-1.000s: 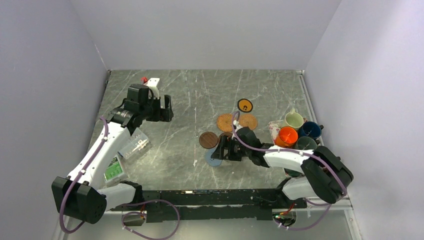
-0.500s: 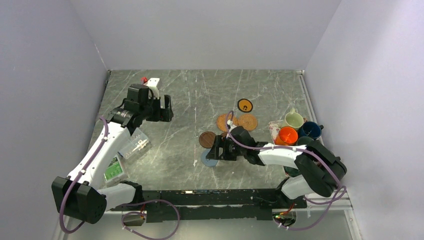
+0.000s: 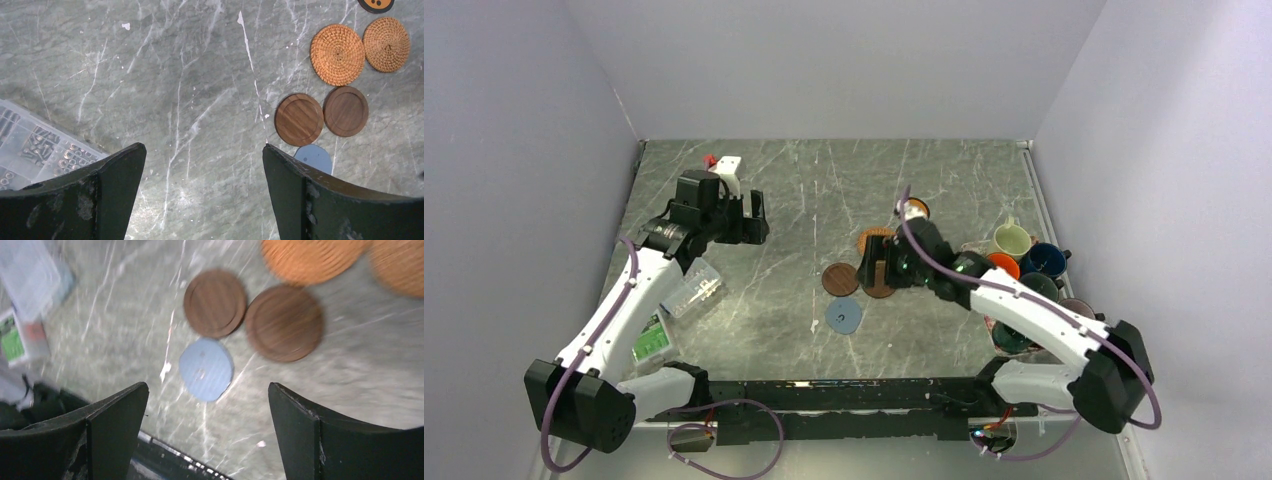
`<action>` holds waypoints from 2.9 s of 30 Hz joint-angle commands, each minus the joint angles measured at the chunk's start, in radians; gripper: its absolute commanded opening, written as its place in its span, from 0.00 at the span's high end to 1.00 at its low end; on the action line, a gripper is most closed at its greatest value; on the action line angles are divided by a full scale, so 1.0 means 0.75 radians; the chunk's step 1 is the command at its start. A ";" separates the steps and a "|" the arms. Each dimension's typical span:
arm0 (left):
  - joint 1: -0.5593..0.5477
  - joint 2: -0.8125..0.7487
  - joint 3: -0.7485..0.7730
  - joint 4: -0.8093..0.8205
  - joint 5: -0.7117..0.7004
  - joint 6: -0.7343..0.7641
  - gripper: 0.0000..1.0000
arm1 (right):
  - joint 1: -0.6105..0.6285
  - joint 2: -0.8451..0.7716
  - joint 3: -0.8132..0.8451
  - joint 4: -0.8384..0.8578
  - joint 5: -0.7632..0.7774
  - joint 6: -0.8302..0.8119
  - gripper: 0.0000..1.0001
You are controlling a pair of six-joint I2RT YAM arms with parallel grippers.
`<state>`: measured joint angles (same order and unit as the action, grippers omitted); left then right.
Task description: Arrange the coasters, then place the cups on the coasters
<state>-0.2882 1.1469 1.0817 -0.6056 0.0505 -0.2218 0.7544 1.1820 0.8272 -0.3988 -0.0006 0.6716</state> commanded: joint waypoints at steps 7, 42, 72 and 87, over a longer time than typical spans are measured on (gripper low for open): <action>0.006 -0.027 -0.023 0.059 -0.047 0.014 0.07 | -0.528 -0.041 0.420 -0.480 0.247 -0.333 0.05; 0.004 -0.030 -0.013 0.051 0.049 -0.001 0.07 | -1.214 0.504 0.578 -0.346 0.139 -0.586 0.20; 0.004 -0.021 -0.011 0.043 0.005 0.010 0.07 | -1.195 0.620 0.828 -0.309 0.117 -0.727 1.00; 0.003 -0.030 -0.013 0.045 0.009 0.010 0.07 | -0.951 0.395 0.842 -0.289 -0.229 -0.970 1.00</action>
<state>-0.2882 1.1397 1.0653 -0.5892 0.0628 -0.2226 -0.0467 1.5536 1.4502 -0.7052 -0.0406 0.0769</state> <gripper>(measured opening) 0.932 0.063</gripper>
